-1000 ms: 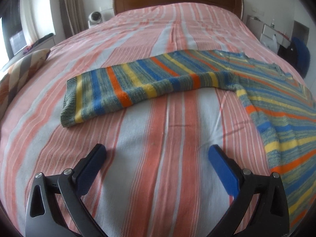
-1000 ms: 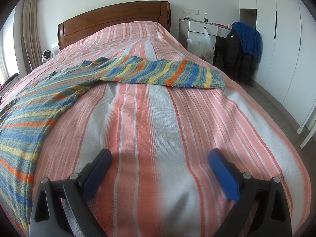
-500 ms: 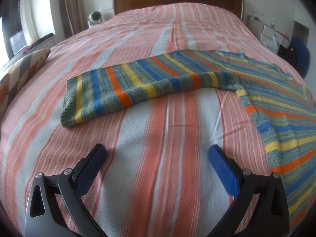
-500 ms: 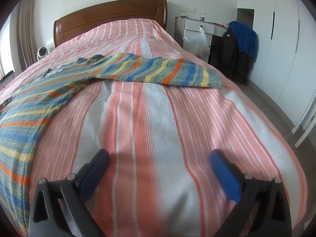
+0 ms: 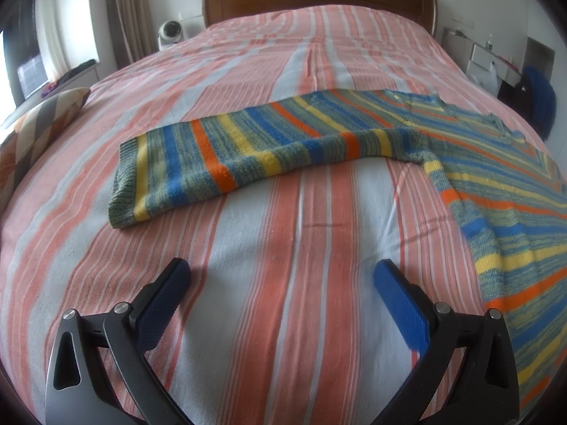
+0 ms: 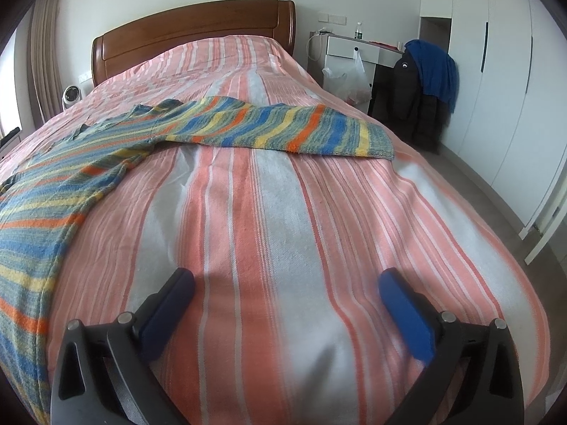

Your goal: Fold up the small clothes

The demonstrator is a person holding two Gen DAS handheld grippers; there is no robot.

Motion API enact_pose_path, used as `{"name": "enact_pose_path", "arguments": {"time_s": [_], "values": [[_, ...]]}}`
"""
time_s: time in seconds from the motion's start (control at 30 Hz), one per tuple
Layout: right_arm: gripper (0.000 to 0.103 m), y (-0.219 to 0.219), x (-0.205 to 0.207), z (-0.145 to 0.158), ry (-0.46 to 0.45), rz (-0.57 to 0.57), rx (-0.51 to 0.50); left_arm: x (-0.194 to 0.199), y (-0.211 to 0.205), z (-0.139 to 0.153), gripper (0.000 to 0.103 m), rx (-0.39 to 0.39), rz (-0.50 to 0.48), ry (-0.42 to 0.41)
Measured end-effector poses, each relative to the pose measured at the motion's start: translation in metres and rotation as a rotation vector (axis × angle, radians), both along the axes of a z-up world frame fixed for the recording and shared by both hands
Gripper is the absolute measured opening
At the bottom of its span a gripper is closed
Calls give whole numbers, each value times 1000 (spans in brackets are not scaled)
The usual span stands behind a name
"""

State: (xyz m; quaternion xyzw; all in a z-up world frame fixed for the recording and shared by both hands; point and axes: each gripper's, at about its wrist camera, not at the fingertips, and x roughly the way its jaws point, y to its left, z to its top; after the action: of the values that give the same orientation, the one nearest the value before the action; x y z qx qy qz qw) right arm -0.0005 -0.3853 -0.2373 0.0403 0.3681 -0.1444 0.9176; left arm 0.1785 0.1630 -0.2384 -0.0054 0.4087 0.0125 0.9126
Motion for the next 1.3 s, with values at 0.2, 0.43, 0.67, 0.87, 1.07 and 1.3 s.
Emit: {"name": "enact_pose_path", "arguments": {"time_s": [0.2, 0.43, 0.67, 0.87, 1.07, 1.3], "values": [[102, 0, -1, 0, -2, -1, -2, 0, 0, 0, 103, 0, 0, 0], [102, 0, -5, 1, -5, -3, -5, 0, 0, 0, 103, 0, 0, 0], [102, 0, -5, 1, -6, -3, -6, 0, 0, 0, 103, 0, 1, 0], [102, -1, -6, 1, -7, -3, -6, 0, 0, 0, 103, -1, 1, 0], [102, 0, -6, 0, -8, -3, -5, 0, 0, 0, 103, -1, 1, 0], [102, 1, -6, 4, -13, -1, -5, 0, 0, 0, 103, -1, 1, 0]]}}
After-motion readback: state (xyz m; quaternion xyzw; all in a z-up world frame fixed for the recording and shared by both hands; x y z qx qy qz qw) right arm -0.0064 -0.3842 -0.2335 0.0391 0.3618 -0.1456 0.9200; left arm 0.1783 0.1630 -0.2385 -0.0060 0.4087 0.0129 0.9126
